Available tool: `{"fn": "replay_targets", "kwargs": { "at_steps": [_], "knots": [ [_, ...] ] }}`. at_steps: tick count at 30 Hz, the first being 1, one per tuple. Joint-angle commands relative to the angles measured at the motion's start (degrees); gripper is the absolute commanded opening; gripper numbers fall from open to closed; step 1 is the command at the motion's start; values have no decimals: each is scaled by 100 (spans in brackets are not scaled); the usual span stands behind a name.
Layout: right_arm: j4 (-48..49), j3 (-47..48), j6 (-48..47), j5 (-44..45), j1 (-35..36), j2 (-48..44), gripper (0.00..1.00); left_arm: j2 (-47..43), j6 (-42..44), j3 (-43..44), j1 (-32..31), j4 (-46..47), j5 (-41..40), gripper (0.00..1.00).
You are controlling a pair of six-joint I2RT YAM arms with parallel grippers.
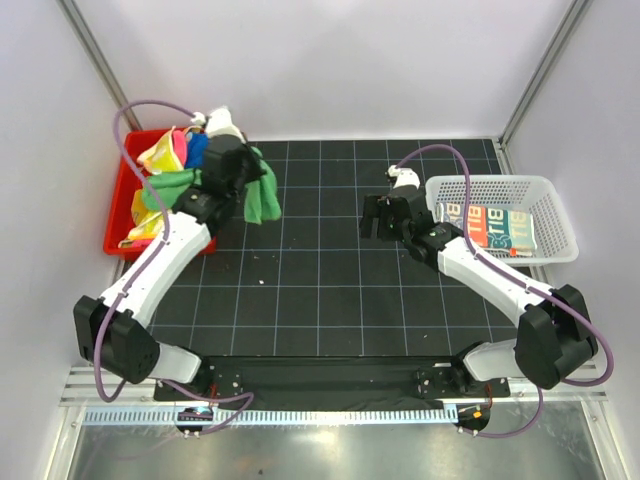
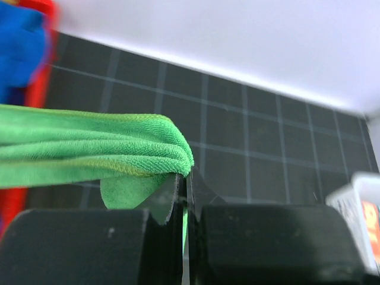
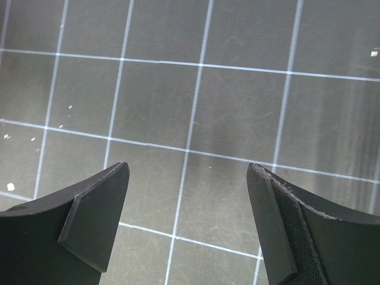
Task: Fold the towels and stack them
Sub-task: Move the towel to the center of the board
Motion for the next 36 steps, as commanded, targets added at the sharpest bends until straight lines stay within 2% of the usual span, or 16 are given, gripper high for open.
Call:
{"fn": "replay_targets", "kwargs": {
  "at_steps": [1, 7, 13, 19, 22, 26, 29, 32, 34, 36],
  "knots": [
    [46, 45, -58, 469, 2, -268, 87, -112, -170, -226, -666, 56, -99, 0],
    [-200, 98, -49, 927, -94, -268, 88, -33, -504, -919, -2142, 118, -204, 0],
    [-201, 37, 48, 752, -350, -242, 88, -164, -1109, -1525, -3836, 144, -379, 0],
    [-87, 72, 83, 445, -350, -48, 88, -192, -1743, -2045, -5183, 285, -521, 0],
    [-104, 186, 74, 77, -350, 268, 87, -244, -2191, -2361, -5264, 110, -599, 5],
    [62, 308, 74, -468, -271, 672, 84, -577, -2622, -2652, -5150, -478, -1433, 36],
    [151, 676, 4, -654, -78, 1155, 83, -753, -2728, -2565, -4756, -1074, -1803, 48],
    [177, 1255, -127, -742, 221, 1822, 81, -921, -2824, -2556, -4071, -1366, -1751, 53],
    [195, 1582, -207, -760, 344, 2365, 78, -1026, -2982, -2564, -3449, -1507, -1646, 54],
    [186, 2082, -321, -725, 537, 2762, 77, -1044, -3088, -2529, -3112, -1761, -1663, 54]
  ]
}}
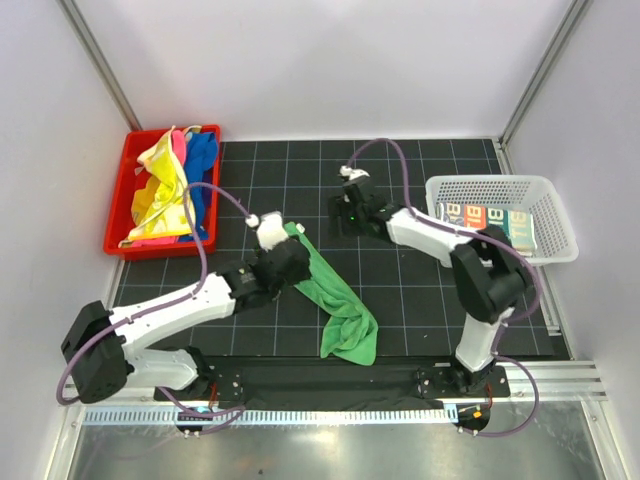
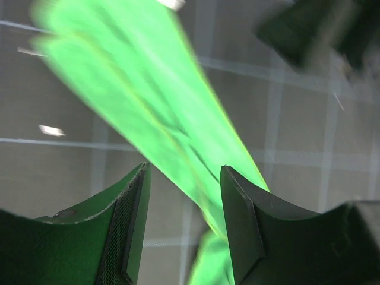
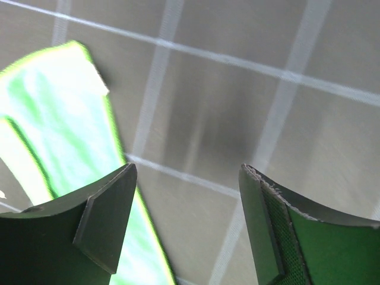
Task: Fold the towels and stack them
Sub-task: Move the towel to the center of the board, then flatten out the crumpled towel
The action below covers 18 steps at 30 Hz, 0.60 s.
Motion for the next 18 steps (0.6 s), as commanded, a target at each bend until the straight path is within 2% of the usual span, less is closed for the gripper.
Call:
{"fn": "replay_targets", "kwargs": {
  "at_steps": [1, 7, 14, 17, 18],
  "knots": [
    [263, 866, -243, -152, 286, 565, 76, -152, -383, 190, 746, -641, -402, 54],
    [157, 2115, -322, -38, 638, 1822, 73, 102, -1068, 638, 1407, -1432, -543, 57],
    [-221, 3345, -340, 366, 1007, 2737, 69, 235, -1218, 744, 1654, -1495, -420, 57],
    [-475, 3740, -349, 593, 1165, 3036, 66, 235, -1218, 717, 1759, -1469, -368, 57],
    [-694, 3872, -357, 690, 1209, 3228, 61, 243, -1218, 717, 1794, -1460, -324, 57]
  ]
}}
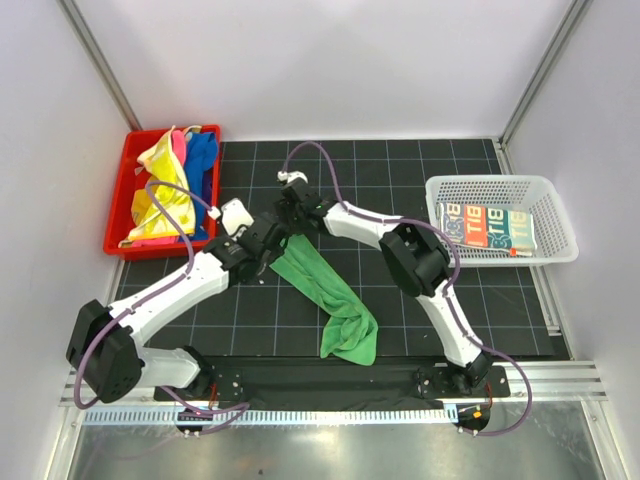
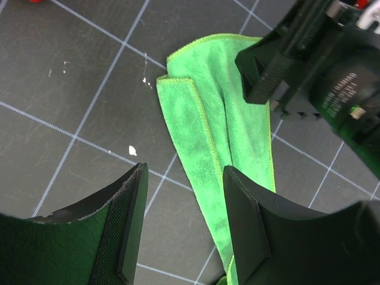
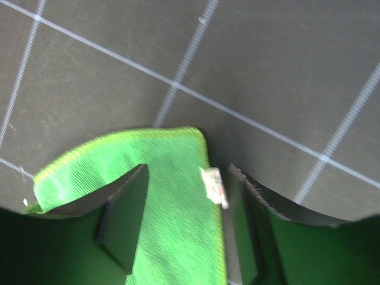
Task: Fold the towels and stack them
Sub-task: Flatten out the crumpled towel
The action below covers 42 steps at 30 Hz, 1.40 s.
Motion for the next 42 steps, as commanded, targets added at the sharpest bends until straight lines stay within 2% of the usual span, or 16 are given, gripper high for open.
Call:
{"fn": "replay_targets", "kwargs": {
  "at_steps": [1, 8, 9, 11, 20, 24, 25, 32, 38, 42],
  "knots": [
    [-474, 704, -75, 481, 176, 299, 59, -4, -158, 129, 120, -54, -79, 57],
    [-809, 1065, -14, 869, 167, 685, 33, -4, -140, -107, 164, 156, 9, 57],
    [-853, 1048, 21, 1025, 167, 686, 24, 14, -123, -134, 182, 226, 35, 57],
    [-845, 794, 82, 1245, 159, 528, 14, 110, -96, -161, 190, 297, 141, 57],
    [-186, -1025, 513, 1590, -517, -755, 13, 963, 501, -30, 199, 1518, 739, 53],
    [130, -1605, 505, 1422, -825, -1281, 13, 1882, 1036, 655, 287, 1669, 800, 53],
    [148, -1772, 496, 1388, -913, -1335, 13, 2043, 1107, 1048, 313, 1642, 826, 54],
    [446, -2300, 399, 1203, -1168, -1660, 13, 3186, 1907, 2377, 524, 1659, 1362, 54],
    [719, -2582, 522, 676, -1458, -1766, 12, 3730, 2618, 2844, 525, 1696, 1600, 57],
    [825, -2679, 558, 430, -1555, -1784, 12, 3977, 2804, 2959, 525, 1677, 1618, 59]
  ]
}}
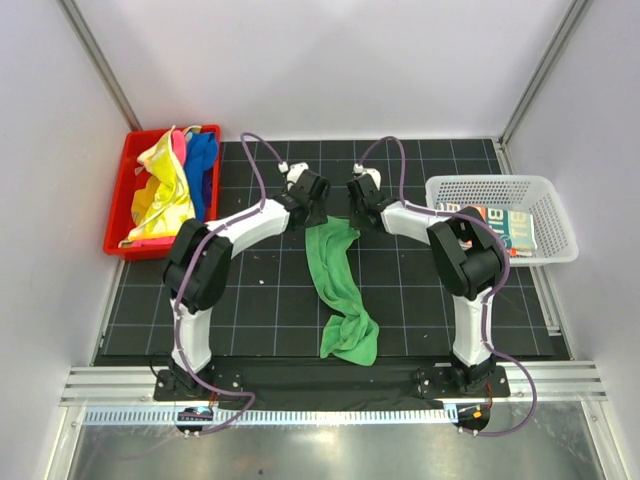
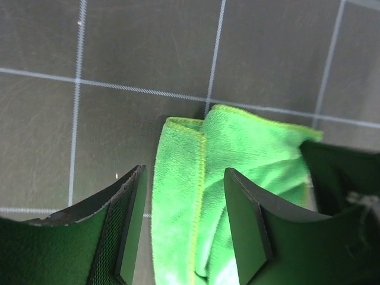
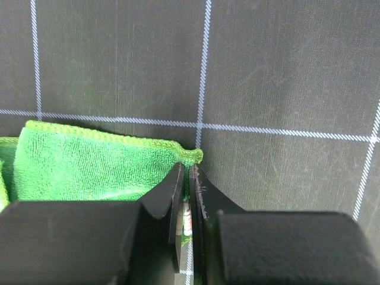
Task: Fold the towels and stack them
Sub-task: Flatten out the crumpled towel
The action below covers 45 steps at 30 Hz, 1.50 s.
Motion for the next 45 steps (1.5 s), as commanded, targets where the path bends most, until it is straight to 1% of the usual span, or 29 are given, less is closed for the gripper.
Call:
{"fn": "replay_targets", "kwargs": {
  "at_steps": [1, 8, 14, 16, 19, 23, 25, 27, 29, 30, 45],
  "knots": [
    [183, -126, 101, -331, -132, -221, 12, 196, 454, 199, 17, 82, 120, 59],
    [253, -152, 145, -481, -177, -221, 12, 627, 832, 586, 17, -41, 42, 60],
    [279, -161, 145, -481, -194, -221, 13, 733, 947, 717, 17, -190, -327, 57],
    [271, -170, 145, -499, -212, -221, 13, 794, 999, 761, 17, -340, -538, 55],
    [288, -170, 145, -516, -212, -230, 13, 803, 1052, 735, 35, -402, -635, 51],
    [279, -179, 145, -525, -238, -230, 13, 821, 1088, 718, 105, -437, -592, 42],
    [288, -179, 145, -525, -229, -230, 12, 812, 1088, 674, 123, -437, -600, 40],
    [288, -179, 145, -534, -238, -230, 13, 803, 1070, 647, 158, -428, -591, 35],
    [297, -187, 145, -534, -238, -221, 12, 795, 1061, 603, 184, -411, -574, 34],
    [297, -187, 145, -534, -238, -212, 12, 803, 1061, 603, 202, -419, -548, 31],
    [315, -179, 162, -578, -238, -151, 12, 847, 930, 516, 316, -244, -108, 30]
  ]
}}
